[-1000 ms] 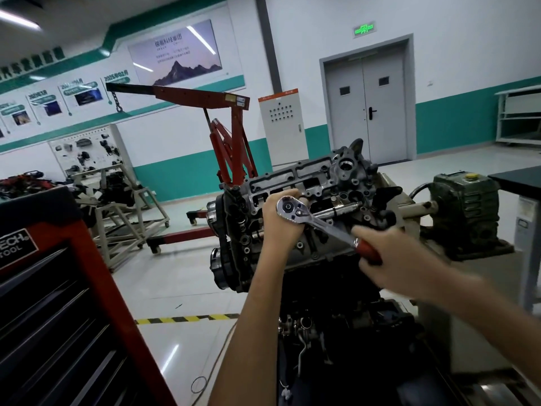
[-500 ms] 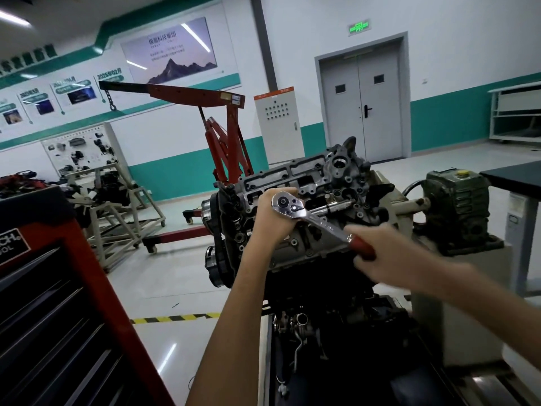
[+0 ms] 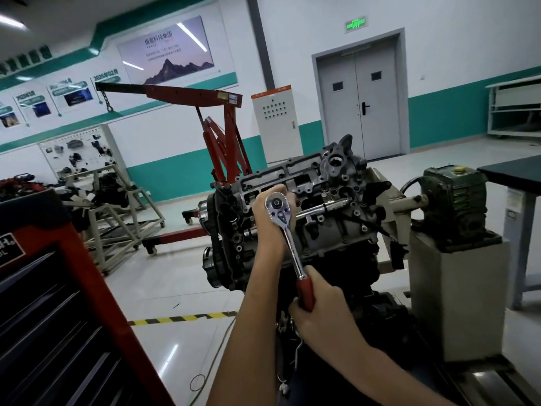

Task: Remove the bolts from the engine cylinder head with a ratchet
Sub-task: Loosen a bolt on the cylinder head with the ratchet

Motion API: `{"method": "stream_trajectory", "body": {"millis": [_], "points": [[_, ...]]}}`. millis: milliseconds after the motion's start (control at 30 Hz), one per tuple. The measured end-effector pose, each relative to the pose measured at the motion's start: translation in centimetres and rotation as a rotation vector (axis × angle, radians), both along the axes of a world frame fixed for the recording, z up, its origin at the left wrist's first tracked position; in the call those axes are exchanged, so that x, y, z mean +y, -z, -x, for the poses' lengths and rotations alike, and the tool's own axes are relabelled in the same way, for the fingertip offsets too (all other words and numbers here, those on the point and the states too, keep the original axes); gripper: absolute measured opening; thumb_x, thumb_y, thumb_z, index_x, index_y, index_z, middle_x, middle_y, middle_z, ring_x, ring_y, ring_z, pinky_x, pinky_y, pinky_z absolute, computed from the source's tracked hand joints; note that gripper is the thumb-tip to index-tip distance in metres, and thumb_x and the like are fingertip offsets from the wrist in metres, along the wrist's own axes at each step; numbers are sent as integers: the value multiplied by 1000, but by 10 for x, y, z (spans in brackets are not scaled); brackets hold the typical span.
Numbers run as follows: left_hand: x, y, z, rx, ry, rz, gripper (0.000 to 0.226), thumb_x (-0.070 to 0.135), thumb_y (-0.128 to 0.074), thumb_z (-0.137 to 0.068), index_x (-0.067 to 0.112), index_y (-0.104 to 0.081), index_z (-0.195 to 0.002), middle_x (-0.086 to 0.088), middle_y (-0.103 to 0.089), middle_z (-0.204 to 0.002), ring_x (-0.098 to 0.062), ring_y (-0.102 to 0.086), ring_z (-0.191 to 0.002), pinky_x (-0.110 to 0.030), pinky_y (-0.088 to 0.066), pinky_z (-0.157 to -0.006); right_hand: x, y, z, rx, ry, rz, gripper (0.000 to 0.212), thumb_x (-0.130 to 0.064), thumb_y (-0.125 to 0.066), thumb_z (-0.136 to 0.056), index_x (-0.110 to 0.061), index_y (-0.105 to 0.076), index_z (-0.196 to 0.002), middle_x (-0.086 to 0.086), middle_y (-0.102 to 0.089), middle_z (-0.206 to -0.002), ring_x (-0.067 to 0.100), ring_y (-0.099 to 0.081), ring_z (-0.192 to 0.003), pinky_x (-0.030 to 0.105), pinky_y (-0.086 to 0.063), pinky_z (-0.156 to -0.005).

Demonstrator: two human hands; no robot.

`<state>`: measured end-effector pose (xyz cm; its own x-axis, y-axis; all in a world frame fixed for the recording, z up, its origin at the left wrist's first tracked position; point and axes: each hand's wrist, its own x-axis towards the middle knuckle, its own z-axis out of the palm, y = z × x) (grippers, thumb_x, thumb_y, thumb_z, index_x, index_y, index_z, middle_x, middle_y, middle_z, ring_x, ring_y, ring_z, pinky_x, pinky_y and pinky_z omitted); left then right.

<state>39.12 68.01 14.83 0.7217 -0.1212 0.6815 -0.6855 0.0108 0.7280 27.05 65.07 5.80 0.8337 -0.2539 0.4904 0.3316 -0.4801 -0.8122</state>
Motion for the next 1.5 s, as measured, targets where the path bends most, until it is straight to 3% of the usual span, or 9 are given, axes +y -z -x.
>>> {"method": "stream_trajectory", "body": {"millis": [200, 333, 467, 667, 767, 967, 1033, 1300, 1500], "points": [[18, -4, -2, -241, 62, -131, 44, -2, -58, -92, 6, -39, -53, 5, -30, -50, -3, -28, -47, -16, -25, -50, -97, -69, 7, 160, -51, 621, 28, -3, -57, -78, -29, -50, -77, -6, -54, -62, 8, -55, -49, 17, -44, -47], [11, 1, 0, -157, 84, -10, 40, 5, -59, -94, 3, -45, -56, 0, -36, -54, -6, -32, -53, -17, -29, -51, -122, -103, -4, 90, 114, 950, 17, -13, -58, -82, -29, -53, -88, -14, -52, -59, -3, -52, -53, 13, -42, -50], [2, 3, 2, -156, 73, 58, 42, 3, -56, -95, 6, -37, -57, 4, -31, -53, -7, -27, -51, -24, -24, -49, -89, -52, 9, 74, 39, 537, 35, -5, -60, -77, -31, -38, -70, -9, -47, -52, 2, -44, -40, 13, -34, -42], [-4, 2, 5, -185, -2, 94, 41, -1, -56, -93, 11, -39, -58, 3, -32, -53, -2, -27, -49, -14, -24, -49, 5, 3, 1, -10, -31, -43, 22, -2, -59, -77, -17, -43, -73, 0, -41, -53, 9, -37, -42, 24, -35, -44], [7, 1, 2, -180, 72, 25, 43, 0, -55, -94, 13, -38, -57, 5, -30, -53, -2, -26, -49, -16, -25, -50, -13, -8, 3, 29, -57, 62, 24, -2, -58, -76, -21, -44, -74, -1, -43, -54, 8, -39, -41, 17, -35, -43], [17, -2, -3, -214, 98, -151, 42, -1, -60, -90, 5, -38, -55, -3, -33, -52, -10, -31, -54, -30, -29, -53, -119, -82, 8, 80, 42, 793, 21, -7, -60, -78, -26, -54, -87, -11, -48, -55, 3, -50, -43, 12, -37, -47], [14, 1, -2, -163, 59, -73, 37, 2, -62, -90, 10, -45, -58, 6, -39, -57, -2, -37, -54, -17, -37, -54, -124, -89, 3, 21, 165, 911, 22, -15, -62, -78, -25, -52, -95, -16, -44, -55, -2, -46, -47, 13, -34, -50], [-3, 9, 2, -81, 84, 211, 48, 0, -59, -91, 33, -42, -61, 19, -37, -51, 3, -33, -55, -13, -32, -56, -22, -1, 5, -24, 33, 65, 27, -4, -62, -78, -21, -42, -73, -3, -44, -52, 6, -43, -37, 11, -33, -38], [15, 7, -1, -122, 151, 38, 47, -1, -57, -92, 20, -36, -55, 15, -30, -48, 2, -28, -50, -9, -26, -51, -43, -19, 6, 42, -61, 235, 23, -4, -58, -76, -20, -43, -76, -1, -45, -54, 8, -39, -38, 18, -34, -40]]}}
